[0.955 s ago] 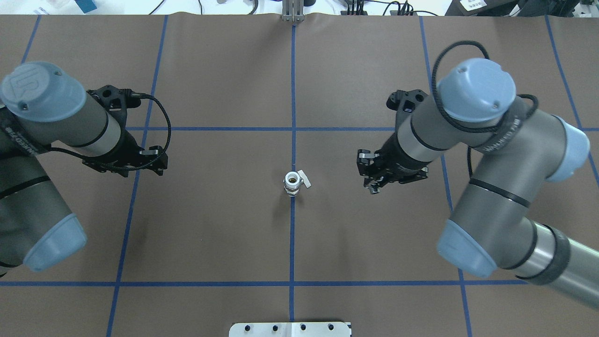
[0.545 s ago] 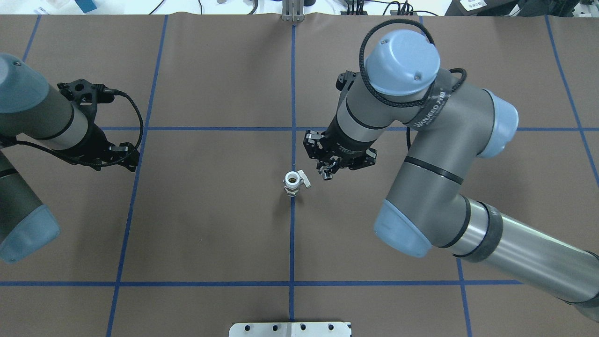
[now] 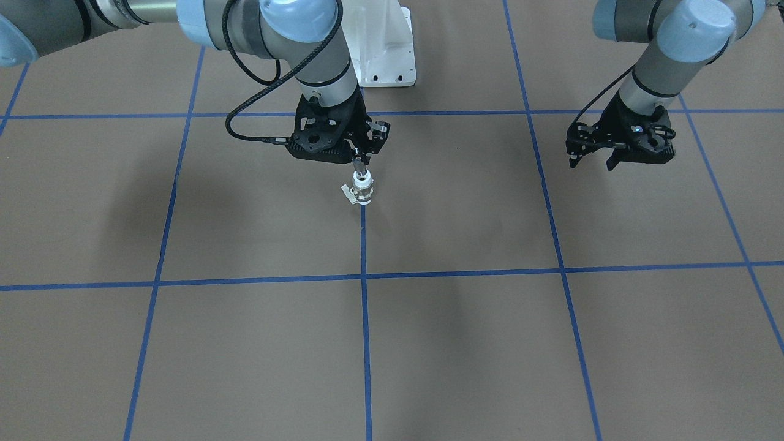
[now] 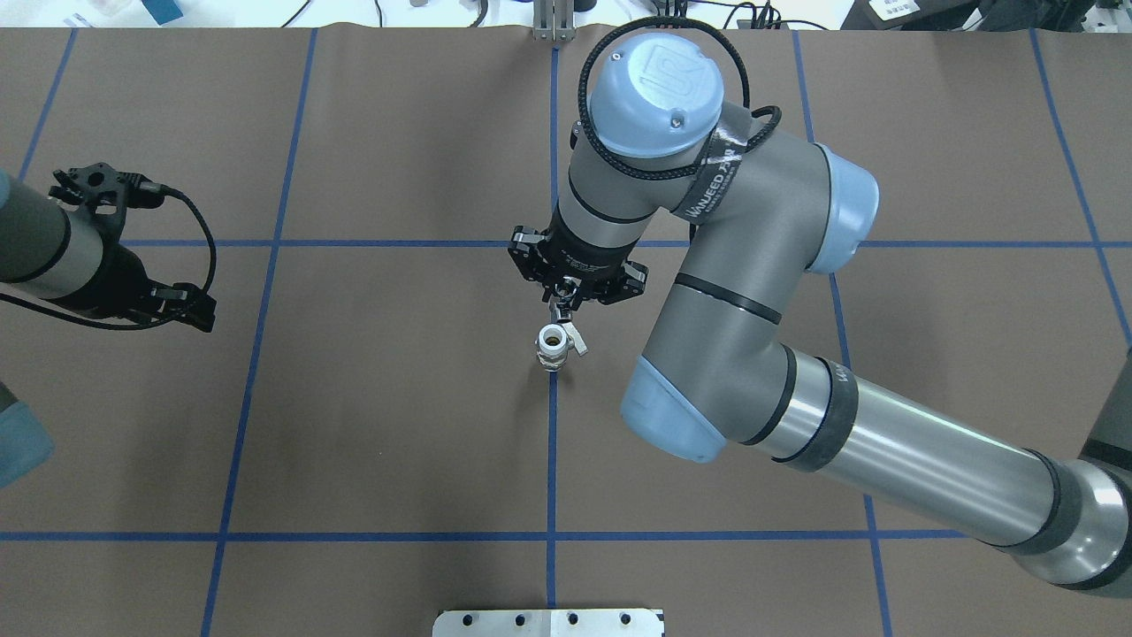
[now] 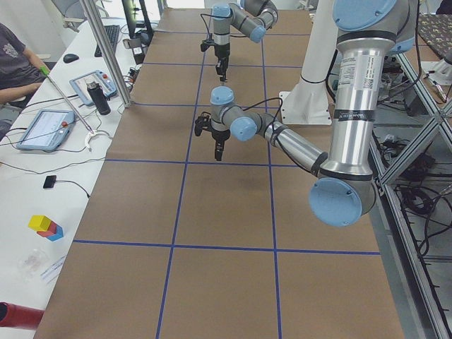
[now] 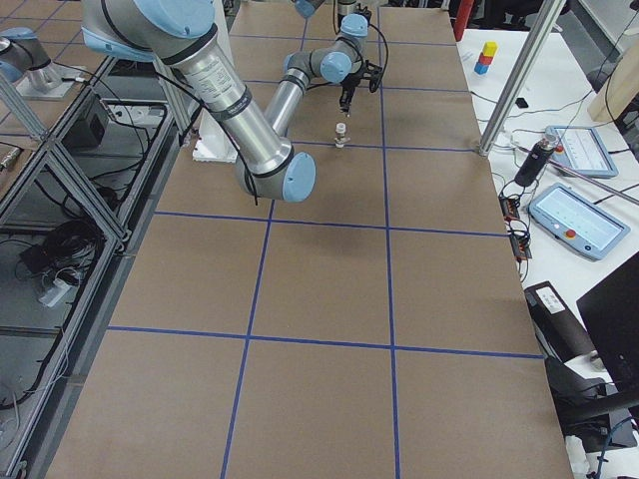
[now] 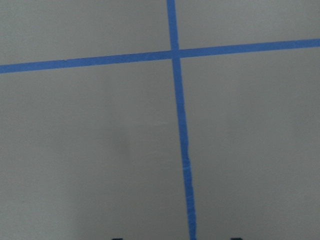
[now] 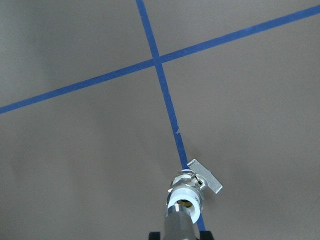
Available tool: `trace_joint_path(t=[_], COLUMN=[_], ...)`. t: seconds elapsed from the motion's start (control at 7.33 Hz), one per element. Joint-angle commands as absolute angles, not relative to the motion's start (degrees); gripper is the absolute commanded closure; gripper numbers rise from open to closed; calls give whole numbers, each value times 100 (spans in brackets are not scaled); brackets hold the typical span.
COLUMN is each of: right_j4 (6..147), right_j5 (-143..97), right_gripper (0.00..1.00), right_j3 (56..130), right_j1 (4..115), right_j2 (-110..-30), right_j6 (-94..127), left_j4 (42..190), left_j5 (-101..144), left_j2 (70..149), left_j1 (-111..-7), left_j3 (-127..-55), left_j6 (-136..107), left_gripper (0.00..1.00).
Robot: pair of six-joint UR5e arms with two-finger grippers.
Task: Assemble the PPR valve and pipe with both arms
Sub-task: 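Position the pipe above the valve with the right gripper while the left arm retracts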
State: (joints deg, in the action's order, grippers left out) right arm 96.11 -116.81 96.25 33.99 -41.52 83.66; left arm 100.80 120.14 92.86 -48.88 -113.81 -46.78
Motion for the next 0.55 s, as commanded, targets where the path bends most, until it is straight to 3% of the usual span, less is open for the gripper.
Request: trace_joint_path(t=[0.0,0.41], right_j4=[9615,9668], right_j5=[-11427,-11347], right_gripper=[100,100], right_j3=[9527,9527], right_j1=[3192,3076], right_j2=[-4122,-4192], right_j6=[8428,8429], left_j4=[10151,10151], left_j5=[12067,12059], left_j2=[9229,9237], left_j1=[-4931,-4931], left_j3=[-11364,-11355], left_j6=[-4632,-4632], left_gripper=[22,22])
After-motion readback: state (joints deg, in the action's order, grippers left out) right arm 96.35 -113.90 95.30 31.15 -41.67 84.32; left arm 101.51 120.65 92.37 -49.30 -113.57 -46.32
